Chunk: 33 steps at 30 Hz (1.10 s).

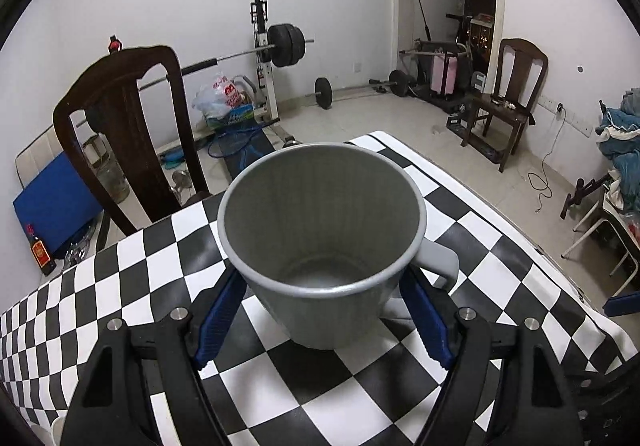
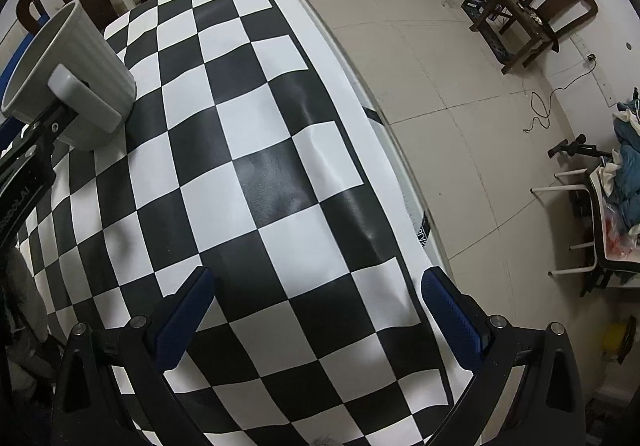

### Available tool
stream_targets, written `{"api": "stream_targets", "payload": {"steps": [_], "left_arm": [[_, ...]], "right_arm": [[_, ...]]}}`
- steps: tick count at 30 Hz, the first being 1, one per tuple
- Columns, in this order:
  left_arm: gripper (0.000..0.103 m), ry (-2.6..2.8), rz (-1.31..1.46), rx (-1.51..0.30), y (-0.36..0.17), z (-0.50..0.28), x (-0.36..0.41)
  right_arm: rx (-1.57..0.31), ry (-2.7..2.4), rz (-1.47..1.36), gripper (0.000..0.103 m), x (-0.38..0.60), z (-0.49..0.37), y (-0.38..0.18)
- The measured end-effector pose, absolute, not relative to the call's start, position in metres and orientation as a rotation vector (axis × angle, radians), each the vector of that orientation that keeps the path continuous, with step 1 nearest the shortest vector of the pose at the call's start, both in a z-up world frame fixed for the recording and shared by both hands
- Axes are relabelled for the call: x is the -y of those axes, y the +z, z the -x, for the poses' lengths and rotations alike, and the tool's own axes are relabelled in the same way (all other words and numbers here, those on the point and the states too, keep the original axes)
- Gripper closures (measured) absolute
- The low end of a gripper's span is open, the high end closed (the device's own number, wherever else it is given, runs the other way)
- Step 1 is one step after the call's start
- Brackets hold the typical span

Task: Flip cup upside down
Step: 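Lift the grey mug with the left gripper and tilt it over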

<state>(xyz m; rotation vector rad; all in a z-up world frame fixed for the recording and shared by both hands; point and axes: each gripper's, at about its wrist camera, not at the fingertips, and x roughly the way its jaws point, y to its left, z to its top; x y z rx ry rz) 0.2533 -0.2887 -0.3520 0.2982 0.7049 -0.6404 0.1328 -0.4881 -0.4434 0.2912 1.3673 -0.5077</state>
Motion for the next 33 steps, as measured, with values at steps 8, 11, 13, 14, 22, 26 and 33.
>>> {"api": "stream_targets", "payload": {"steps": [8,11,13,14,22,26,33], "left_arm": [[0.027,-0.622,-0.303,-0.649,-0.348,-0.24,0.282],[0.028,-0.623,-0.295,-0.636,-0.34,-0.235,0.278],[0.028,-0.622,-0.285,-0.629,-0.333,-0.23,0.272],[0.028,-0.624,-0.279,-0.63,-0.33,-0.228,0.269],[0.028,-0.655,-0.217,-0.701,-0.313,-0.209,0.249],[0.028,-0.631,-0.192,-0.781,-0.295,-0.184,0.229],[0.028,-0.568,-0.158,-1.019,-0.281,-0.126,0.189]], "right_arm": [[-1.352,-0.498,-0.241,0.0,0.476,-0.13,-0.437],[-1.351,-0.499,-0.244,0.0,0.471,-0.127,-0.435],[-1.351,-0.5,-0.245,0.0,0.47,-0.122,-0.434],[-1.352,-0.5,-0.245,0.0,0.468,-0.12,-0.433],[-1.355,-0.505,-0.258,0.0,0.46,-0.097,-0.425],[-1.348,-0.504,-0.275,0.0,0.459,-0.081,-0.411],[-1.379,-0.465,-0.295,0.0,0.434,-0.043,-0.393]]}}
